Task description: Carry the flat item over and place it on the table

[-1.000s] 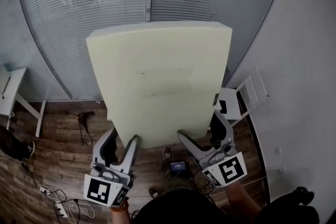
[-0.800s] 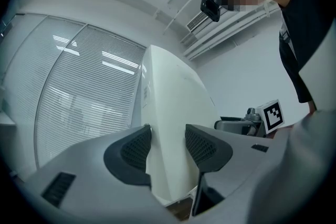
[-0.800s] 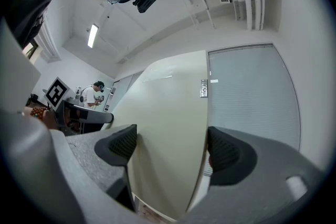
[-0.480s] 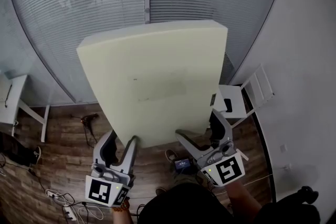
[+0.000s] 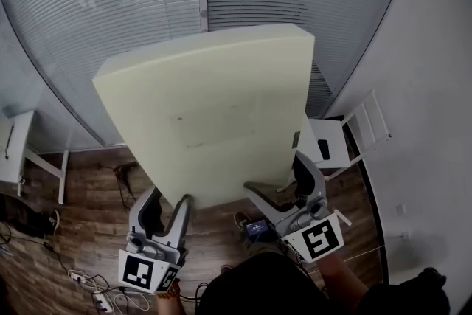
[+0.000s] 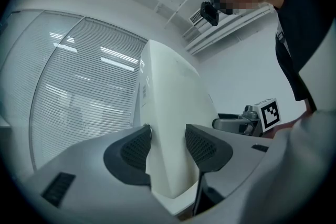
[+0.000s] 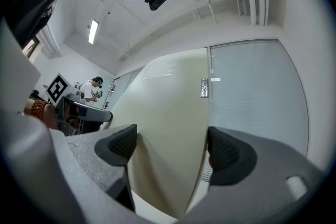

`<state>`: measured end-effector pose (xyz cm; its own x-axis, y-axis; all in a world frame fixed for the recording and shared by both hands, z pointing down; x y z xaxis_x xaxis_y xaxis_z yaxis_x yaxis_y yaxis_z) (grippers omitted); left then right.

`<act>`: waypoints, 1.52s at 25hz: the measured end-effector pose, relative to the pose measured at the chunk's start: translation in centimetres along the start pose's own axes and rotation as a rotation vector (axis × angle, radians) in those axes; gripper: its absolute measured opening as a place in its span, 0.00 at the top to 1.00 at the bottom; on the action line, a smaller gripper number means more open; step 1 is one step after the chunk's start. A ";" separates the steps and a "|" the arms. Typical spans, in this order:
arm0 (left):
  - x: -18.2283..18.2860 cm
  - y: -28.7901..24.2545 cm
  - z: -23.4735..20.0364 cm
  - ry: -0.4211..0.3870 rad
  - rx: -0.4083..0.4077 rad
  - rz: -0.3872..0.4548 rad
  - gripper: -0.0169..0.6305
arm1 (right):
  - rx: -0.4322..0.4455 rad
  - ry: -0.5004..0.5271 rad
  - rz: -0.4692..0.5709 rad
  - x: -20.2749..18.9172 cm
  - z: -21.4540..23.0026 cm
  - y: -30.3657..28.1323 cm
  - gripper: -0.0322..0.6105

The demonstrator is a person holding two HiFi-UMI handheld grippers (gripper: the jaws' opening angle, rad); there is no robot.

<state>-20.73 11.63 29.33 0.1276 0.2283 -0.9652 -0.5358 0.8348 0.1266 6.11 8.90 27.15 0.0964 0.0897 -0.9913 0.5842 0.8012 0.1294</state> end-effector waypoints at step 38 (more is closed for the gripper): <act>-7.3 -18.4 -3.7 0.018 -0.002 -0.130 0.65 | 0.015 0.013 -0.036 -5.3 15.8 -10.9 0.32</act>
<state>-14.85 -7.28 33.19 0.1809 0.1092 -0.9774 -0.5175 0.8557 -0.0002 12.03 -9.64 31.35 0.0650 0.0688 -0.9955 0.5990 0.7952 0.0941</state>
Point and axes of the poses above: the fingertips, and each gripper's own axes: y backward along the fingers, z to its right, x out of its top, the point moved 9 cm from there along y, backward along the fingers, and after that the axes turned 15 degrees about -y, right-handed, at the moved point
